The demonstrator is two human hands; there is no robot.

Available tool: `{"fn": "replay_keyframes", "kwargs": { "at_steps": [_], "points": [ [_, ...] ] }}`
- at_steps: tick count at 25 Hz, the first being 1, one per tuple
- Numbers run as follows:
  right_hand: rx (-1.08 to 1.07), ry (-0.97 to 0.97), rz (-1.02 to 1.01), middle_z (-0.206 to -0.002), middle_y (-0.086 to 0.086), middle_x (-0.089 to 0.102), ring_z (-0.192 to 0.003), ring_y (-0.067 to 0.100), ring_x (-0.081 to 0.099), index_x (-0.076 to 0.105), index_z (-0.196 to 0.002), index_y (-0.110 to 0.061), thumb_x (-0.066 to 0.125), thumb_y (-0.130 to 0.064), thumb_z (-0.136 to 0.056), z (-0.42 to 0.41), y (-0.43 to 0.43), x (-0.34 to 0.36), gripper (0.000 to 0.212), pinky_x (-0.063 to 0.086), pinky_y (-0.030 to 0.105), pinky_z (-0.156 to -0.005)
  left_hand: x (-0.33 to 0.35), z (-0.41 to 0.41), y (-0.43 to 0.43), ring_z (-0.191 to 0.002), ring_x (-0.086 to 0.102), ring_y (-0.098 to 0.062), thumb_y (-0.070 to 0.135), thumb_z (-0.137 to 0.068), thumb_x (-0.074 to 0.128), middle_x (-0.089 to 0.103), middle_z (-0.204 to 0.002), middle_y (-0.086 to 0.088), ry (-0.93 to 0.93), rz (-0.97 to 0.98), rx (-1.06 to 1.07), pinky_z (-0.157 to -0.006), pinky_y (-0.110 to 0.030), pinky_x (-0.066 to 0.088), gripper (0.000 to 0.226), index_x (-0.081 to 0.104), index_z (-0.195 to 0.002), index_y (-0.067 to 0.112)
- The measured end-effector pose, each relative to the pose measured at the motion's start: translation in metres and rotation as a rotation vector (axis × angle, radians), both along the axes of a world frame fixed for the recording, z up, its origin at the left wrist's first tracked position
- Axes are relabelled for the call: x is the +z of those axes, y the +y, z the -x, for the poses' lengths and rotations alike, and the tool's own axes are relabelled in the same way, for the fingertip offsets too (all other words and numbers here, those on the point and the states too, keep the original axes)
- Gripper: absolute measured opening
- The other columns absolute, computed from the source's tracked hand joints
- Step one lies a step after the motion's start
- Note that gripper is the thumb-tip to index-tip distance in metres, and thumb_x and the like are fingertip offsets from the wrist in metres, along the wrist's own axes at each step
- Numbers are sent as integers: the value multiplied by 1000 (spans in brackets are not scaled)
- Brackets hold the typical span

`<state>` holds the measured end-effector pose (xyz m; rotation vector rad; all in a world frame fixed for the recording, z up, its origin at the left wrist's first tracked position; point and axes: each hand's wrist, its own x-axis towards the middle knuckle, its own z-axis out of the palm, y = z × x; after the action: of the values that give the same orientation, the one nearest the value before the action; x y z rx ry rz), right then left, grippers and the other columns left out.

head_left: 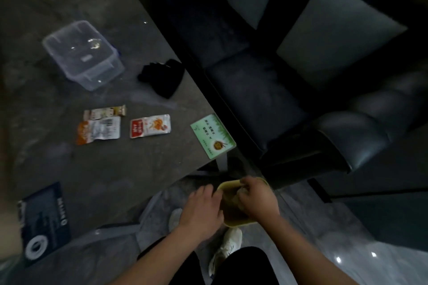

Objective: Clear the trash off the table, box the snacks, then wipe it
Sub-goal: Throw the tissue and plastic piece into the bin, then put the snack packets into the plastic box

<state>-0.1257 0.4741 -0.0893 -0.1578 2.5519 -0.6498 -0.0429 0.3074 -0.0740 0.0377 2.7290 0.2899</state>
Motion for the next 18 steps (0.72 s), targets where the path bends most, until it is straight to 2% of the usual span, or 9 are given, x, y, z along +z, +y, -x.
{"fn": "replay_keyframes", "kwargs": {
  "at_steps": [2,5,7,9,12,18],
  "points": [
    [58,63,21,-104,-14,61,-86,5,60,62,-112,-37,62,-38,-83,4,-14,23,29,46,23,-64,15,-5,-7,-113,48,-26,48,-85,38,49,-123,-6,49,-10,36,-90,-42,43,58,42,-136,20],
    [150,154,79,-90,-18,56,-73,-3,55,55,-94,-47,70,-38,-85,13,-39,55,20,39,13,-57,37,-9,-26,-116,48,-25,49,-86,37,49,-128,-5,121,-19,140,-93,-40,44,59,40,-137,22],
    [212,197,132,-93,-20,55,-72,-4,55,55,-96,-47,70,-36,-85,21,-59,72,21,40,12,-57,49,-9,-43,-115,49,-25,49,-85,39,49,-126,-3,157,1,224,-92,-40,44,57,40,-136,23],
    [273,223,127,-102,-16,60,-80,0,56,63,-109,-37,69,-36,-87,29,-82,85,23,47,16,-62,60,-8,-63,-115,49,-25,47,-85,43,49,-127,-3,168,22,307,-91,-40,44,57,41,-137,24],
    [354,217,105,-110,-10,62,-92,7,60,62,-117,-33,69,-37,-88,40,-122,97,30,58,30,-74,74,-5,-100,-117,49,-25,45,-85,47,48,-129,-3,198,31,409,-91,-40,44,57,43,-138,24],
    [452,250,61,-110,-6,64,-94,11,60,63,-115,-32,65,-36,-88,49,-212,102,28,54,31,-78,82,-2,-200,-118,49,-24,42,-90,50,50,-130,-4,218,47,528,-95,-39,44,56,42,-141,22]
  ]
}}
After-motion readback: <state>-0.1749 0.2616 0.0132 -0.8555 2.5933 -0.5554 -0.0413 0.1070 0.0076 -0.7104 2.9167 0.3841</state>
